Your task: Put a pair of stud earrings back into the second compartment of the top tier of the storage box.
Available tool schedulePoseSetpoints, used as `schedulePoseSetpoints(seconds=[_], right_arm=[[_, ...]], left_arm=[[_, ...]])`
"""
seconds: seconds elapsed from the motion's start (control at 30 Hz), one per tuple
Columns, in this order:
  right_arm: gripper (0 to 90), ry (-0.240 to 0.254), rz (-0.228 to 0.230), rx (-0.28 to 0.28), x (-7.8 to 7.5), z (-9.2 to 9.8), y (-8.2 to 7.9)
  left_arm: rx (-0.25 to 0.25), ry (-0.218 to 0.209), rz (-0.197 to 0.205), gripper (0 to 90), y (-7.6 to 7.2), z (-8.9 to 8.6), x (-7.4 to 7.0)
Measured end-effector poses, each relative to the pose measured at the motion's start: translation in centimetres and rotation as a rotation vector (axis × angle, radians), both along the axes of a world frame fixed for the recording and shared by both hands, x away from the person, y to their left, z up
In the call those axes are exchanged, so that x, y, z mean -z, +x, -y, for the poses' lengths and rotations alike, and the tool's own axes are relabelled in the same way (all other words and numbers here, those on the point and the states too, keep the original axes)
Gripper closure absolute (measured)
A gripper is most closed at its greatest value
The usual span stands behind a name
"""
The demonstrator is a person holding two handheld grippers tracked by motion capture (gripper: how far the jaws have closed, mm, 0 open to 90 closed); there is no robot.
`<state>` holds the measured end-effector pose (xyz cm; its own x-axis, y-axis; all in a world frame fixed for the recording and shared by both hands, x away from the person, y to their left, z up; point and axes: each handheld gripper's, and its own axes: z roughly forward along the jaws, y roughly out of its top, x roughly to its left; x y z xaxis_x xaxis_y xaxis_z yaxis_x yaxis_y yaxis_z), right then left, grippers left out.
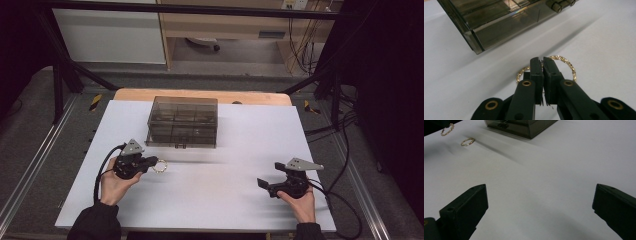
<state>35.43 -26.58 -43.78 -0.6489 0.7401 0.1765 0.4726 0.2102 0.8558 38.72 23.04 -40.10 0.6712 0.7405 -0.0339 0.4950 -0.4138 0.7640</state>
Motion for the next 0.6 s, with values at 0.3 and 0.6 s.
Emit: schedulePoseSetpoints(seconds=[0.3,0.6], right_arm=[[0.7,-0.002,0.000,-0.001,0.0,0.0,0.0],[0.6,-0.002,-0.005,0.000,0.0,0.0,0.0]], left_arm=[[0.009,0.003,0.003,86.4,-0.3,0.6,-1.1],[0.016,0.000,0.006,86.4,-0.1,1.2,-2.6]])
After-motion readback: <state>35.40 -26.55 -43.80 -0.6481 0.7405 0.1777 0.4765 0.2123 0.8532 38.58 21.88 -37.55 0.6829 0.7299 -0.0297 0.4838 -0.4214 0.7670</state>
